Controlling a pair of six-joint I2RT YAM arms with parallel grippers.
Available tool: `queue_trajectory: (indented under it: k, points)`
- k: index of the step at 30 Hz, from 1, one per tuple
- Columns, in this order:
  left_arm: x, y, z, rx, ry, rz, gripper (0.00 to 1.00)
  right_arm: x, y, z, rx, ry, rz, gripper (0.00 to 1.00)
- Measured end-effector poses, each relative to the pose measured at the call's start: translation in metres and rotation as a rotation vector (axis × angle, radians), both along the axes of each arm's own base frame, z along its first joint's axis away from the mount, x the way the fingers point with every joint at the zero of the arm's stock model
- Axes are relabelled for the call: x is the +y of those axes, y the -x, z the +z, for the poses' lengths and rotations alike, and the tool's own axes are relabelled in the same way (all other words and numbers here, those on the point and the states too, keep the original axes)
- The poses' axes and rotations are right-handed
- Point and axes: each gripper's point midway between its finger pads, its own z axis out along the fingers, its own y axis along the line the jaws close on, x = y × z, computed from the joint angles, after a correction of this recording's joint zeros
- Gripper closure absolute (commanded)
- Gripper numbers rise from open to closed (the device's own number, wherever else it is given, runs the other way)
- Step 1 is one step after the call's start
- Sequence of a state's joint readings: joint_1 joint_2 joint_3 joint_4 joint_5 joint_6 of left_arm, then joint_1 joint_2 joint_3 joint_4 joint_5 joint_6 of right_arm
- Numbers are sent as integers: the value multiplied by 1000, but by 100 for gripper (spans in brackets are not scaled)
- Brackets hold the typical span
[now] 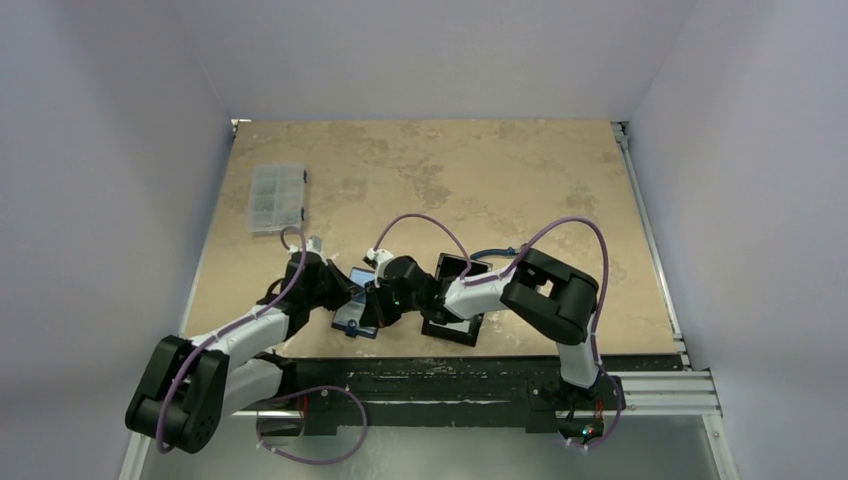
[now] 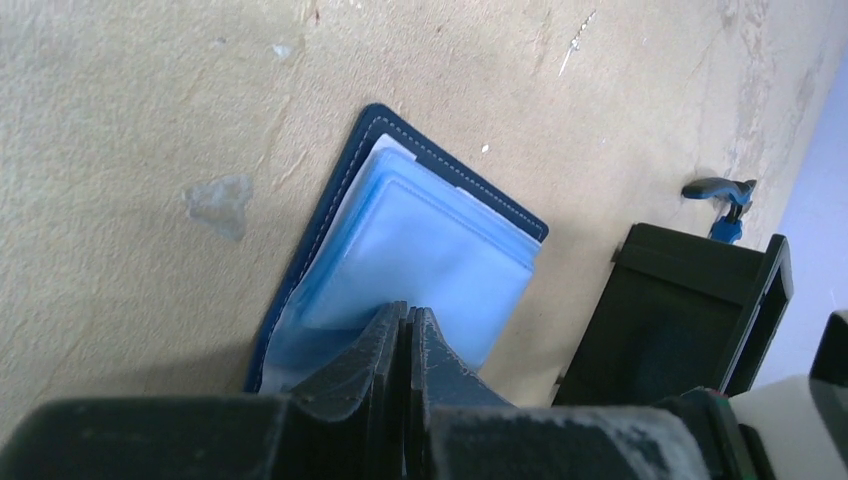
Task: Put the credit cards into the card holder
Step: Open the card holder at the center of the board.
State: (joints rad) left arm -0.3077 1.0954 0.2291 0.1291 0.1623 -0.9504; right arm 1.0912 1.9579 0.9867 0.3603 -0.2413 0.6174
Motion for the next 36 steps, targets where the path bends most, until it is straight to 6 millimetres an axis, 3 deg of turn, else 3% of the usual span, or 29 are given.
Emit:
queue_trajectory:
  k: [12, 18, 24, 25, 27, 29, 33, 36]
  points:
    - [-16, -33, 5, 30, -40, -93, 100, 13, -3, 1, 23, -105, -38, 91]
    - [-7, -22, 12, 64, -71, -91, 80, 8, -7, 2, 64, -144, -80, 91]
    - [9, -15, 45, 14, -80, -34, 72, 2, -10, 2, 112, -173, -101, 92]
    - [11, -14, 51, 3, -78, -27, 75, 2, -10, 2, 117, -175, -102, 92]
    - [13, -11, 60, -13, -76, -14, 91, 2, -10, 2, 126, -180, -102, 92]
    - [16, -6, 67, -22, -71, 5, 98, 2, -10, 2, 135, -184, -103, 93]
    - [18, 1, 66, -20, -62, 15, 100, 3, -11, 2, 154, -200, -100, 93]
    - [17, 13, 40, 55, -52, 10, 100, 3, -10, 2, 159, -201, -99, 92]
